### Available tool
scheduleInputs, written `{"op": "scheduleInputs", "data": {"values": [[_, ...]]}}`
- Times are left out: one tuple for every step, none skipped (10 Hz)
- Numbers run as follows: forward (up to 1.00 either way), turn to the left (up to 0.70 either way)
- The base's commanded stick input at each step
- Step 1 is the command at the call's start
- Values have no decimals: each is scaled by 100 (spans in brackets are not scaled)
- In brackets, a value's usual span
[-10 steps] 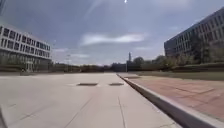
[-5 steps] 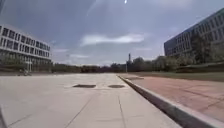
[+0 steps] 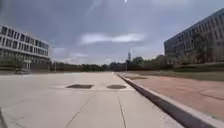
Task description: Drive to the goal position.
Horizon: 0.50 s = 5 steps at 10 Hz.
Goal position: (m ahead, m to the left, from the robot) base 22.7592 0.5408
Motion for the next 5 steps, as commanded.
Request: {"op": "scheduleInputs", "data": {"values": [[100,-7],[100,-4],[100,-1],[100,0],[100,0]]}}
